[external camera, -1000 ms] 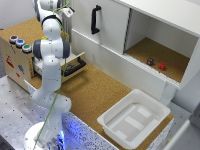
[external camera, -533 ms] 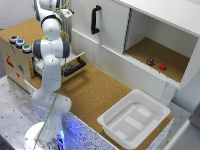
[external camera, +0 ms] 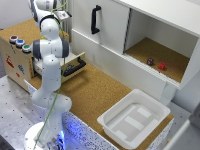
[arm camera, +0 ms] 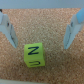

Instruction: Pick up the yellow block

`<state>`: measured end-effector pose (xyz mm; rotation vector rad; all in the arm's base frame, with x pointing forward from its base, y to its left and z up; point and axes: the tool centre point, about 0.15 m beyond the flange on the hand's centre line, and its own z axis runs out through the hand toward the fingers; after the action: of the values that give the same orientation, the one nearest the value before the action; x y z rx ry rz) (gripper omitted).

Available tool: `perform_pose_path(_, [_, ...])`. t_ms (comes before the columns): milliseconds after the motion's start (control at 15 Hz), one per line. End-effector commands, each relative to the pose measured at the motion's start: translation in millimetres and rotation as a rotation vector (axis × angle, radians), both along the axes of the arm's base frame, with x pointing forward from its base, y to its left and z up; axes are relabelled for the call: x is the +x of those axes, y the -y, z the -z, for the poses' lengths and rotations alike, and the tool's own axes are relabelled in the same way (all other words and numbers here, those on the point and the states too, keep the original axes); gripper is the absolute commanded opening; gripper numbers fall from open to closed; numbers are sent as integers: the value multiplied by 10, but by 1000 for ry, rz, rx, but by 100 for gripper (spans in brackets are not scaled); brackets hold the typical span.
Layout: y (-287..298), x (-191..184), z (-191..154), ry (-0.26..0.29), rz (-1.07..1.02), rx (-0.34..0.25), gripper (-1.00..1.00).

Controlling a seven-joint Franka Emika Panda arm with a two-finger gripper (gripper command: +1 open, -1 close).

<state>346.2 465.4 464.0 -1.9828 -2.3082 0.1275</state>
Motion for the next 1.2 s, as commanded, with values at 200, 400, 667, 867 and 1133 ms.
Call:
perform_pose_path(200, [355,-307,180,201,10,39,100])
perform_pose_path(400, [302,-398,301,187,-6,55,100])
perform_pose_path(667, [172,-358,408,189,3,77,100])
perform_pose_path(867, [130,-222,429,180,7,78,100])
perform_pose_path(1133, [168,-101,368,175,24,78,-100])
